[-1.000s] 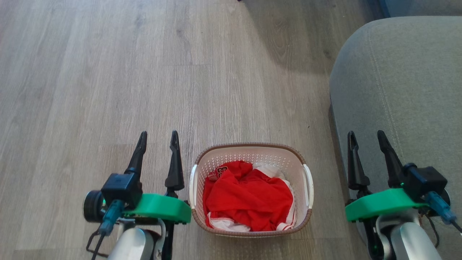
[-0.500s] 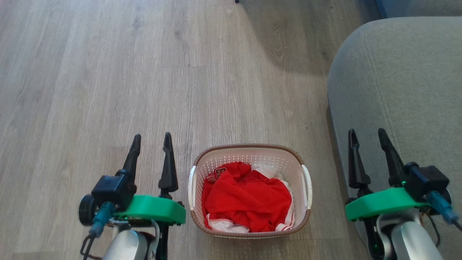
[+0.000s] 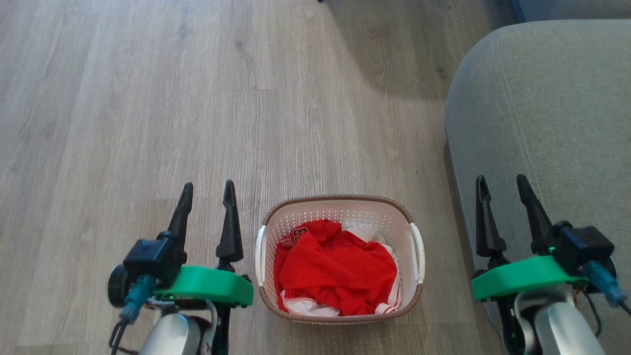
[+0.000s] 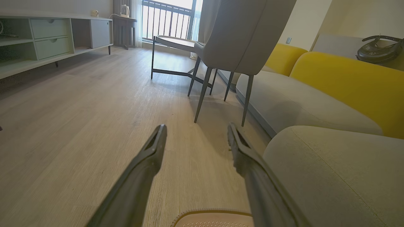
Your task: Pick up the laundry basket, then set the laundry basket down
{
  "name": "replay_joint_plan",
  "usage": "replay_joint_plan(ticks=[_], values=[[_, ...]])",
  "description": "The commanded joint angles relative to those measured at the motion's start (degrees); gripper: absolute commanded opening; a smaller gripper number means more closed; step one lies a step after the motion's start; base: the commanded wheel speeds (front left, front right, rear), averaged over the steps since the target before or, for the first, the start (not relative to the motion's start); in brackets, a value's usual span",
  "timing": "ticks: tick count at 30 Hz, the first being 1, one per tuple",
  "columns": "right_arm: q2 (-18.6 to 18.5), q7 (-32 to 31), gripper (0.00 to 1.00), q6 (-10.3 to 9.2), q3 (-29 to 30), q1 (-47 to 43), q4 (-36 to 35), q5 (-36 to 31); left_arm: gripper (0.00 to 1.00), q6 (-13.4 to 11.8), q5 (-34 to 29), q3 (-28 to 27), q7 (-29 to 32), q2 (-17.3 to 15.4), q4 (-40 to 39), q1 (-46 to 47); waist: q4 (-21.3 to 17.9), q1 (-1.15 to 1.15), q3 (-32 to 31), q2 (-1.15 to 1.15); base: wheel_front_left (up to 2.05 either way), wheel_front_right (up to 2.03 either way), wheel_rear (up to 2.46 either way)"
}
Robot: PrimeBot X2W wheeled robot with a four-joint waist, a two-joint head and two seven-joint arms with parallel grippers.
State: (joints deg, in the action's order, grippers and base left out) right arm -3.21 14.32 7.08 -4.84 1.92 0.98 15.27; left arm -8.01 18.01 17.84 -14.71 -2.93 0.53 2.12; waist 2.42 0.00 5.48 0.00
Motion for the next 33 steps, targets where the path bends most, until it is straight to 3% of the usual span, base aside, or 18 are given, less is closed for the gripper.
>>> replay_joint_plan(ticks=[1, 28, 29, 33], values=[[0.3, 0.7, 1.00, 0.41, -1.1, 1.3, -2.0, 0.2, 1.00, 0.3, 0.1, -2.1, -0.3, 0.0, -2.1, 1.2, 0.0, 0.00, 0.2, 0.00, 0.00, 0.00, 0.00], [0.3, 0.7, 1.00, 0.41, -1.0, 1.4, -1.3, 0.0, 1.00, 0.3, 1.5, -2.4, -0.3, 0.0, -1.1, 1.6, 0.3, 0.00, 0.0, 0.00, 0.00, 0.00, 0.00], [0.0, 0.0, 0.00, 0.00, 0.0, 0.0, 0.4, 0.0, 0.00, 0.0, 1.5, -0.6, 0.0, 0.0, 0.5, 0.0, 0.3, 0.00, 0.0, 0.00, 0.00, 0.00, 0.00], [0.0, -0.2, 0.00, 0.00, -0.5, -0.6, 3.4, 0.4, 0.00, 0.0, 1.8, -0.1, 0.1, 0.0, 3.4, -0.8, 0.3, 0.00, 0.0, 0.00, 0.00, 0.00, 0.00]])
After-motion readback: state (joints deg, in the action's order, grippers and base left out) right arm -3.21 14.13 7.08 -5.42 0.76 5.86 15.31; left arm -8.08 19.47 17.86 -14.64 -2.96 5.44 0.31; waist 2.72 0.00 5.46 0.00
